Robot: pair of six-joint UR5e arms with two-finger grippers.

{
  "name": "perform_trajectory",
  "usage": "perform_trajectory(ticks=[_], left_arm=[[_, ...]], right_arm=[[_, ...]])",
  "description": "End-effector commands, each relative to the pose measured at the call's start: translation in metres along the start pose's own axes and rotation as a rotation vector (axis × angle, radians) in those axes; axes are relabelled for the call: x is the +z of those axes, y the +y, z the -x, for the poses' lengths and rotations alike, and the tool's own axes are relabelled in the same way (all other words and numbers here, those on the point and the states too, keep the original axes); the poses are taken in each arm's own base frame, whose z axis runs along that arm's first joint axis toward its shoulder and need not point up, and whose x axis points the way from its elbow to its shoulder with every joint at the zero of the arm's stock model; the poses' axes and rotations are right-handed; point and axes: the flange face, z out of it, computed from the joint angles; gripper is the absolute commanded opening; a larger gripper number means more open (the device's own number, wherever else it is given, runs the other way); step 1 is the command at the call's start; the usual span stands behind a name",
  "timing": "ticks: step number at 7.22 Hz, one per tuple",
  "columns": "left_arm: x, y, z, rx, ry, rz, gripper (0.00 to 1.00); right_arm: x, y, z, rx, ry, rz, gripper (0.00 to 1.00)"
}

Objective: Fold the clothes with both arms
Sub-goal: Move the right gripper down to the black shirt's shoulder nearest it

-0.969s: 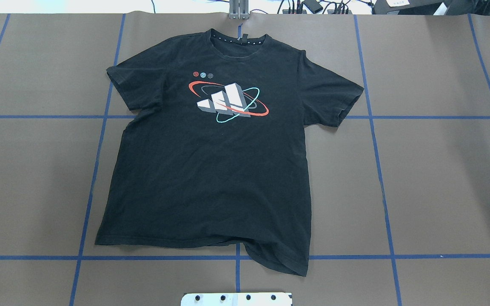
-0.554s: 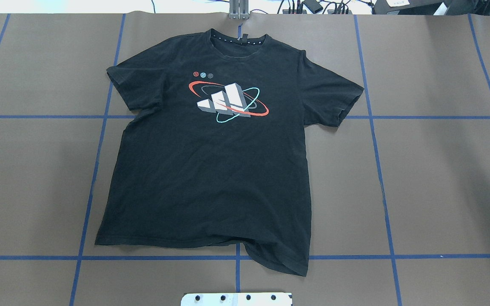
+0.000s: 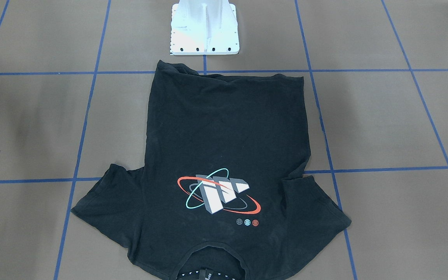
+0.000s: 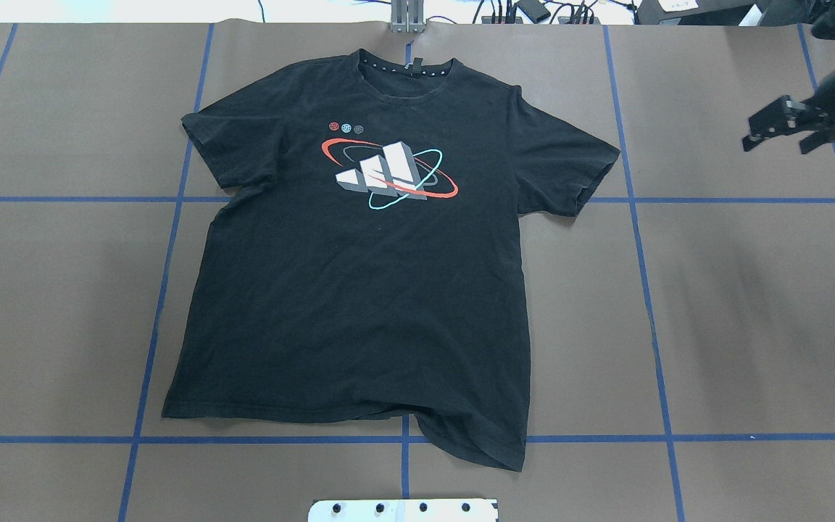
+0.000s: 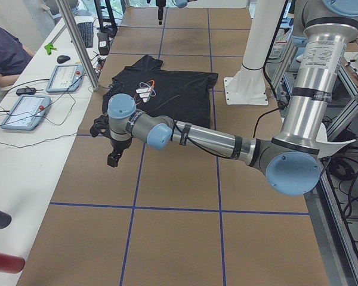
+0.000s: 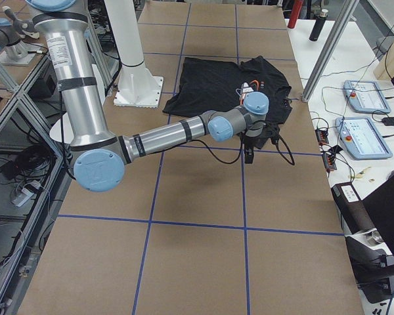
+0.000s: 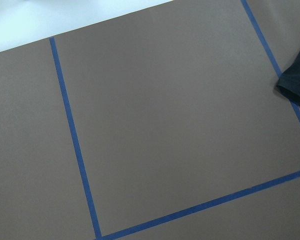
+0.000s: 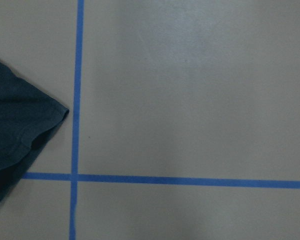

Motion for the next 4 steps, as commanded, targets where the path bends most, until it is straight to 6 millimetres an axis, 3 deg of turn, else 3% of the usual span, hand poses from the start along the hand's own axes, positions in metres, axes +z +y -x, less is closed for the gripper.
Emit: perform_trajectory(ticks=[1, 2, 4], left_arm=[[-0.002, -0.001, -0.002, 0.003, 0.000, -0.004, 1.00], [-0.001, -0.001, -0.001, 0.003, 0.000, -0.003, 1.00], [0.000, 0.000, 0.000, 0.001, 0.000, 0.000, 1.00]], right_arm=[[0.047, -0.030, 0.037, 0.020, -0.027, -0.033, 0.99], [0.076, -0.027, 0.047, 0.045, -0.068, -0.066, 0.99], [0.111, -0.034, 0.107, 0.089, -0.048, -0.122, 0.95]])
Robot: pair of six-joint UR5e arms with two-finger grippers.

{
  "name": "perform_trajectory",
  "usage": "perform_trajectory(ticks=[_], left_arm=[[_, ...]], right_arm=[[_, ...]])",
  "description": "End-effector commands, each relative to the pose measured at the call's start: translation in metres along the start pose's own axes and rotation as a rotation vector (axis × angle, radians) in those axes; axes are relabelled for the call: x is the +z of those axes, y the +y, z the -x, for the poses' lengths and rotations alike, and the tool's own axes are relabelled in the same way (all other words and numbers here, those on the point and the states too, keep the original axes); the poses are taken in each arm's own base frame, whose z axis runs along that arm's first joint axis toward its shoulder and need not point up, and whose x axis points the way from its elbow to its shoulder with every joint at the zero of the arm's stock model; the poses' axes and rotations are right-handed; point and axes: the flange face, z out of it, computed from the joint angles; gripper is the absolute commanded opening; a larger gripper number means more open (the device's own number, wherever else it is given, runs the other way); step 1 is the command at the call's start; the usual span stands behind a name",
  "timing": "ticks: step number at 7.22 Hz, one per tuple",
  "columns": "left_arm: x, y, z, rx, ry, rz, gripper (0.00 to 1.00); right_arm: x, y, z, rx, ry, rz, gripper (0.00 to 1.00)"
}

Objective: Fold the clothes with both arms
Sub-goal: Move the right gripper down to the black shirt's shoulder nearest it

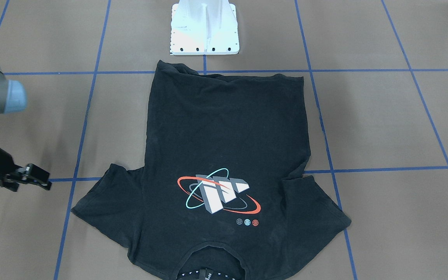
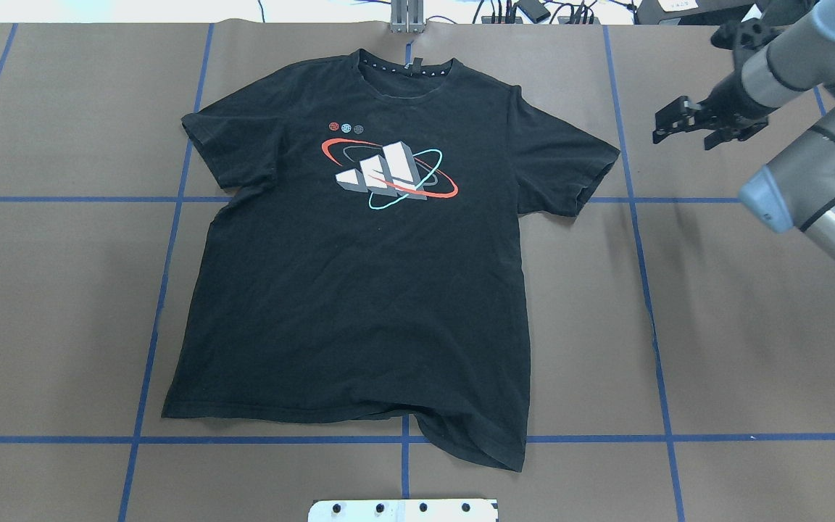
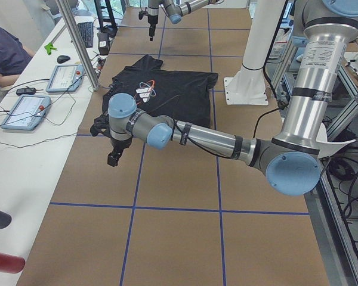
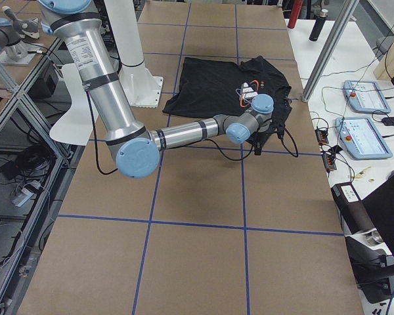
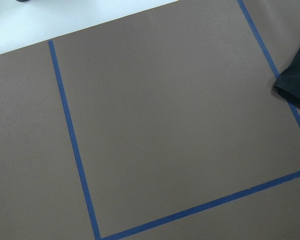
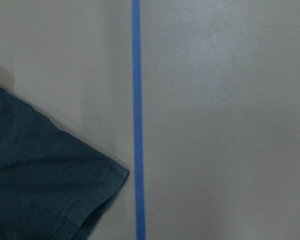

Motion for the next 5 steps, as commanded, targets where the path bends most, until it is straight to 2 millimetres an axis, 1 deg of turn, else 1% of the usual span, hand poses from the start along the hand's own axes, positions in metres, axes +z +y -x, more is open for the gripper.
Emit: perform_trajectory(ticks=[1, 3, 4, 5], left_arm=[[0.001, 0.001, 0.001, 0.000, 0.000, 0.002, 1.00], [0.002, 0.002, 0.002, -0.002, 0.000, 0.004, 1.00], [0.002, 0.003, 0.002, -0.002, 0.000, 0.004, 1.00], [0.002, 0.003, 0.002, -0.002, 0.000, 0.004, 1.00]], right_arm=[[0.028, 0.004, 0.042, 0.022, 0.000, -0.029, 0.89], [0.040, -0.007, 0.045, 0.022, 0.006, -0.039, 0.81], [0.043, -0.008, 0.044, 0.024, 0.010, -0.039, 0.78], [0.049, -0.004, 0.045, 0.021, 0.014, -0.032, 0.72]])
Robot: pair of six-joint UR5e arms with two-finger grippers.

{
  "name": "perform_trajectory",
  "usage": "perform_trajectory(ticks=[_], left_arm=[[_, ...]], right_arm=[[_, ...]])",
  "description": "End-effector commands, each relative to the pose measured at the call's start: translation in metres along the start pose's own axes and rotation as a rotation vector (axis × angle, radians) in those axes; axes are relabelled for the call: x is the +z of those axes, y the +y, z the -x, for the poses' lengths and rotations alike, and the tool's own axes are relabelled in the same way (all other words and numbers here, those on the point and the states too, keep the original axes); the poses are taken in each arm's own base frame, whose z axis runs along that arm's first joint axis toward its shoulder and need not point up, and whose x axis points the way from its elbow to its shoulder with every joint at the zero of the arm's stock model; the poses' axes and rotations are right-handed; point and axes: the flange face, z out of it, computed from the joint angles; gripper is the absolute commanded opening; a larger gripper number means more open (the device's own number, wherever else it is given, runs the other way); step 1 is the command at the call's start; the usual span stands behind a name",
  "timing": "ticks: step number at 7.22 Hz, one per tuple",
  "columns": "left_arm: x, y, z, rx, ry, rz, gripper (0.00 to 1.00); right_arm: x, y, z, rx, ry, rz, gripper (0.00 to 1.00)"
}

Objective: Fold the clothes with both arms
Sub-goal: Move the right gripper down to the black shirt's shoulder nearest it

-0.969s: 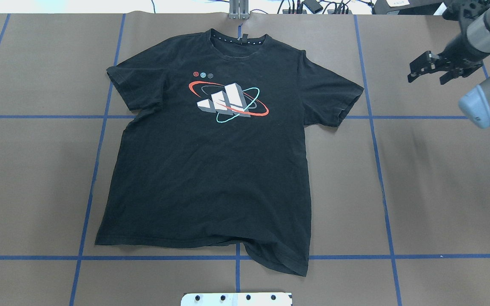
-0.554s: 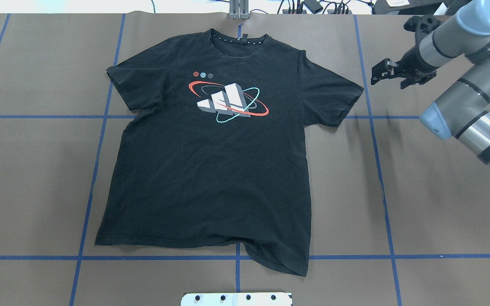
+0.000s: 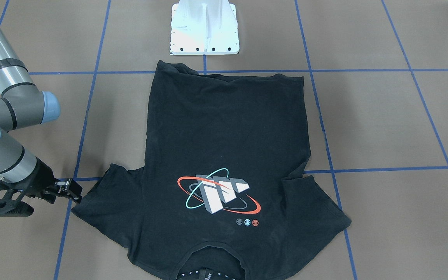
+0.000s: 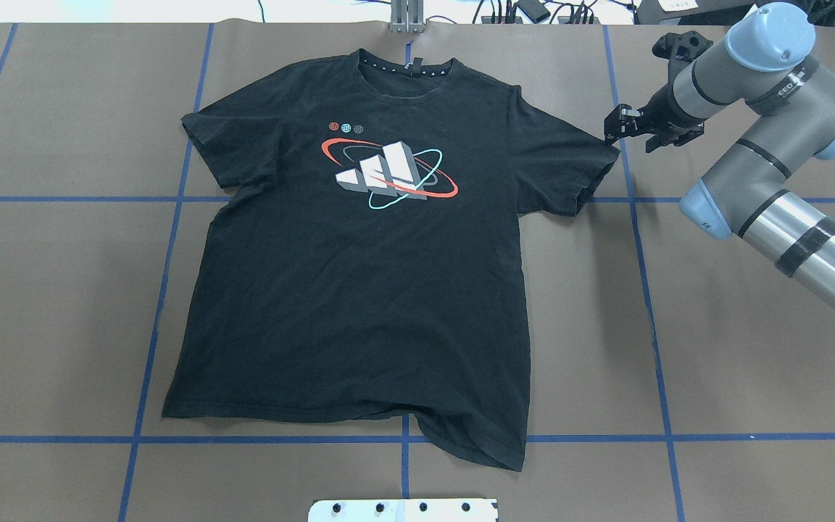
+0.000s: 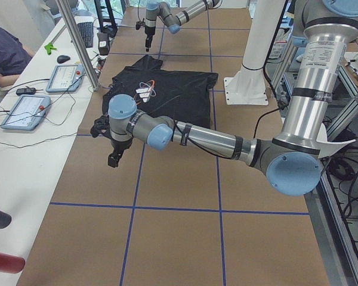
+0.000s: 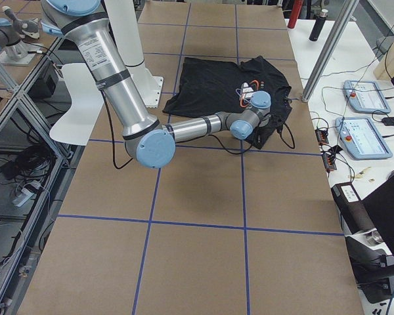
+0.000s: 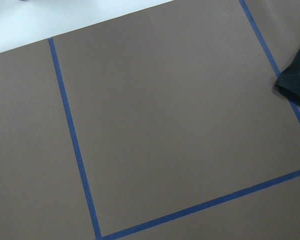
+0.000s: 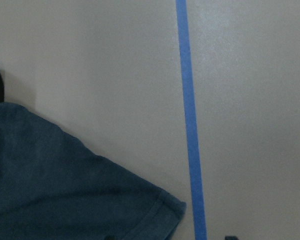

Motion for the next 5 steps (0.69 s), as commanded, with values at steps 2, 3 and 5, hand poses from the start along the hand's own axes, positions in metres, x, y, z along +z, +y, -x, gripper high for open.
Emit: perform_trajectory(ticks=[2, 3, 5], left_arm=[[0.000, 0.000, 0.000, 0.000, 0.000, 0.000, 1.00], [0.000, 0.000, 0.000, 0.000, 0.000, 0.000, 1.00], [0.000, 0.000, 0.000, 0.000, 0.000, 0.000, 1.00]], right_arm=[[0.023, -0.005, 0.021, -0.015, 0.024, -0.012, 0.69], [0.028, -0.005, 0.020, -0.013, 0.033, -0.007, 0.66], [0.039, -0.002, 0.016, -0.019, 0.058, -0.028, 0.64]])
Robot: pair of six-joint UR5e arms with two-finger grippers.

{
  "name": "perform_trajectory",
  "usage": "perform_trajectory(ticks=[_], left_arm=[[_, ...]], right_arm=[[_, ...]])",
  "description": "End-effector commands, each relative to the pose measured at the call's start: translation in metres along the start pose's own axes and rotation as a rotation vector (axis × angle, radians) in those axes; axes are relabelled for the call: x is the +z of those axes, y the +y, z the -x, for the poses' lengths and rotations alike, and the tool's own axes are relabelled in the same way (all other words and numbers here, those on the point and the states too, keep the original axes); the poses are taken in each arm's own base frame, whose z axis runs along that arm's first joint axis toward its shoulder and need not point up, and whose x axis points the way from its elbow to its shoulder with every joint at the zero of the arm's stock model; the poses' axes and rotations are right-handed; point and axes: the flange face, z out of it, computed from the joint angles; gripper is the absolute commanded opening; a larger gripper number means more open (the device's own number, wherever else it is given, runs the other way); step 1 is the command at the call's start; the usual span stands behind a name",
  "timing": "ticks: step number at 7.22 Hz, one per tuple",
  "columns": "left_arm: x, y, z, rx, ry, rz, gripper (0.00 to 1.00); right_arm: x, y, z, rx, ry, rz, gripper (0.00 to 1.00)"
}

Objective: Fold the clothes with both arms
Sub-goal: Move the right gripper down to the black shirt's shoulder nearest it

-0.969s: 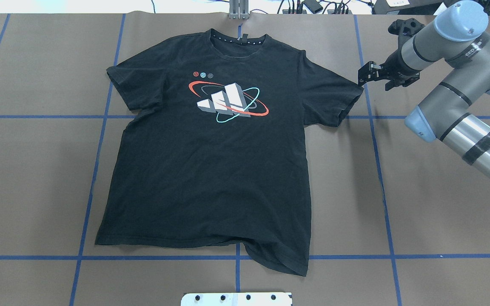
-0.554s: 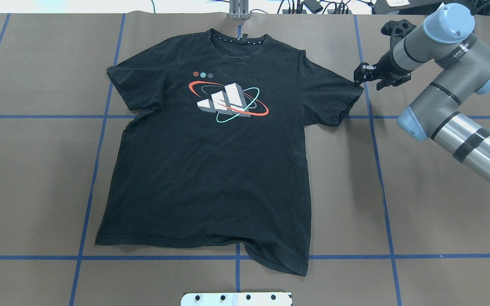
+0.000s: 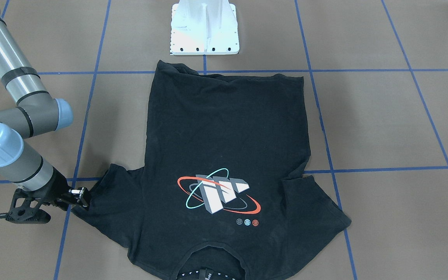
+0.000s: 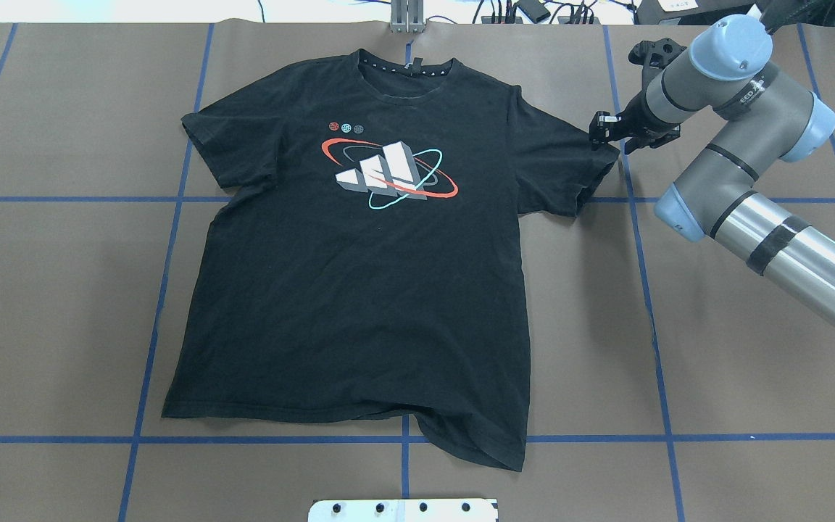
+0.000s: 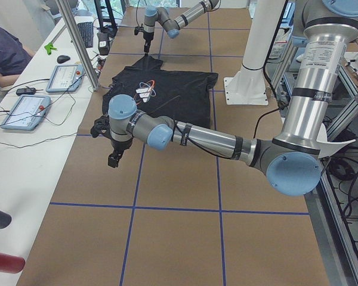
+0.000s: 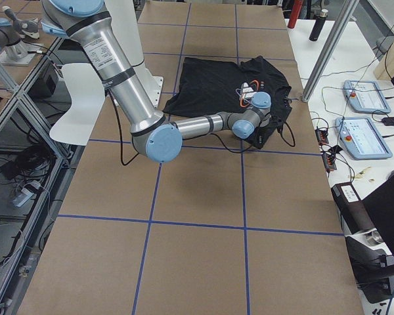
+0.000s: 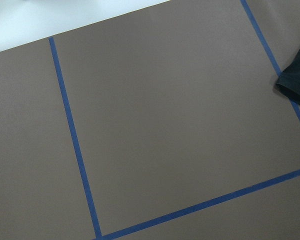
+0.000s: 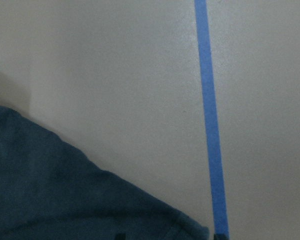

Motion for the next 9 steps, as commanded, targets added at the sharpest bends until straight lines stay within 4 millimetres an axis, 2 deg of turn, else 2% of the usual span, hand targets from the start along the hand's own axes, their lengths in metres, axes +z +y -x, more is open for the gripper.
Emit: perform_trajectory(ticks=[1, 6, 7, 9], left_arm=[[-0.0005, -0.0002, -0.0005, 0.001, 0.000, -0.001, 1.00], [0.0004, 0.0009, 0.0005, 0.000, 0.000, 0.001, 1.00], [0.0004, 0.0009, 0.0005, 0.000, 0.000, 0.001, 1.00], [0.0013, 0.0019, 0.0015, 0.000, 0.000, 0.003, 1.00]], right_arm=[[0.0092, 0.0021, -0.0052, -0.001, 0.022, -0.010, 0.62], [0.0146, 0.0070, -0.0067, -0.003, 0.027, -0.003, 0.52], [0.0146, 0.0070, -0.0067, -0.003, 0.027, -0.003, 0.38], [0.0140, 0.0062, -0.0073, -0.002, 0.027, -0.004, 0.02]])
